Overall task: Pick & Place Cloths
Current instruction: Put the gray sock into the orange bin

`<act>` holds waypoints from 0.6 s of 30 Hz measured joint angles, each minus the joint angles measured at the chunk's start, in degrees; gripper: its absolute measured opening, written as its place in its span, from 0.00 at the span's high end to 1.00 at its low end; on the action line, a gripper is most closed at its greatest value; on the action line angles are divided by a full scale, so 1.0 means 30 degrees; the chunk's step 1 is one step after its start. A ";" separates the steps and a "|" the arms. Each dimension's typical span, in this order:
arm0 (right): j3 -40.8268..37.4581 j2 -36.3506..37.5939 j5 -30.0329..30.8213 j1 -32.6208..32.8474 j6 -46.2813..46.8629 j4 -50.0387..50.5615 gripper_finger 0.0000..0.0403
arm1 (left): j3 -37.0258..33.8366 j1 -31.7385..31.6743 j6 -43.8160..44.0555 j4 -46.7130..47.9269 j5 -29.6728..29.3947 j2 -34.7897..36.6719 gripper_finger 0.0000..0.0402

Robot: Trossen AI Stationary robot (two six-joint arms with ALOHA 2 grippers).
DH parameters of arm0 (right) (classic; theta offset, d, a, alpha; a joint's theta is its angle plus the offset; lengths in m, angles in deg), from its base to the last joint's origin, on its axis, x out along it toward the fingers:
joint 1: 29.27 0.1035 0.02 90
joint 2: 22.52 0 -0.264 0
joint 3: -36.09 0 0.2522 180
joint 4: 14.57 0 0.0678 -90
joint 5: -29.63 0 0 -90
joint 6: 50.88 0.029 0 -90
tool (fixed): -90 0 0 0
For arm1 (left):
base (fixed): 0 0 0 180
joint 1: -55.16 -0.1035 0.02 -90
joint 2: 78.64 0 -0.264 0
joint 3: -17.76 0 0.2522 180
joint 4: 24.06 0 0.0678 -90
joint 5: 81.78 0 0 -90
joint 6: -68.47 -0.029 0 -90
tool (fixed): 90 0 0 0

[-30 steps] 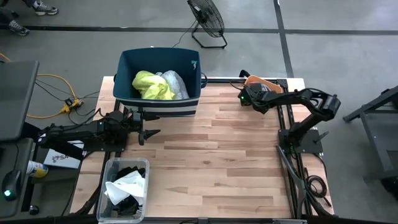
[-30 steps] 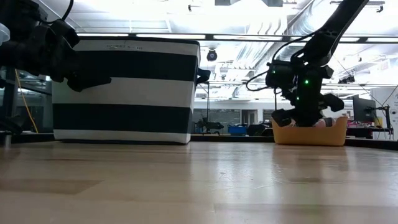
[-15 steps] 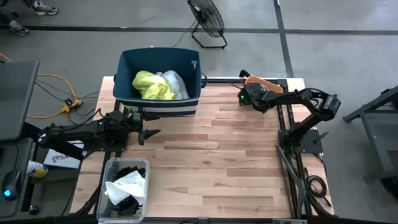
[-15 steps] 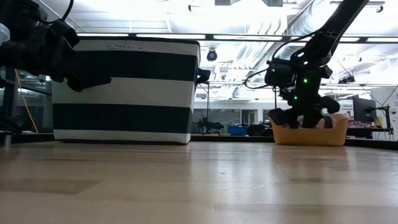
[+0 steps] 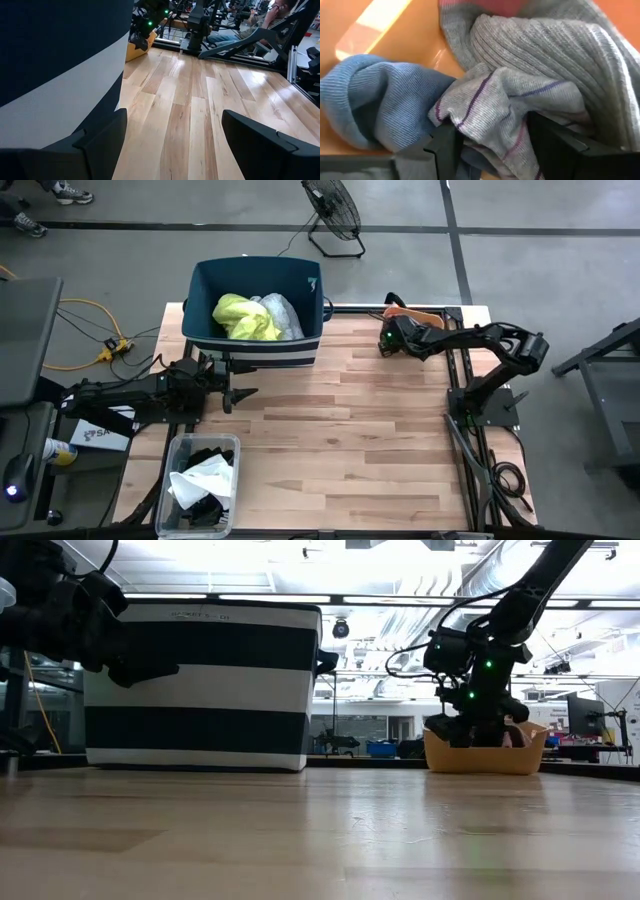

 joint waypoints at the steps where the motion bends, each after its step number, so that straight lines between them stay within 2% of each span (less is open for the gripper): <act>1: 0.0000 0.0060 0.0007 0.0065 -0.0188 0.0064 0.47 | 0.0000 0.0000 -0.0004 -0.0003 -0.0003 0.0001 0.20; 10: -0.0022 0.1902 0.0027 0.0568 -0.1943 0.0598 0.47 | 0.0000 0.0000 -0.0004 -0.0002 0.0000 0.0001 0.20; 18: -0.0036 0.4015 0.0142 0.0539 -0.2288 0.1639 0.47 | 0.0000 0.0000 -0.0001 -0.0007 0.0000 -0.0001 0.20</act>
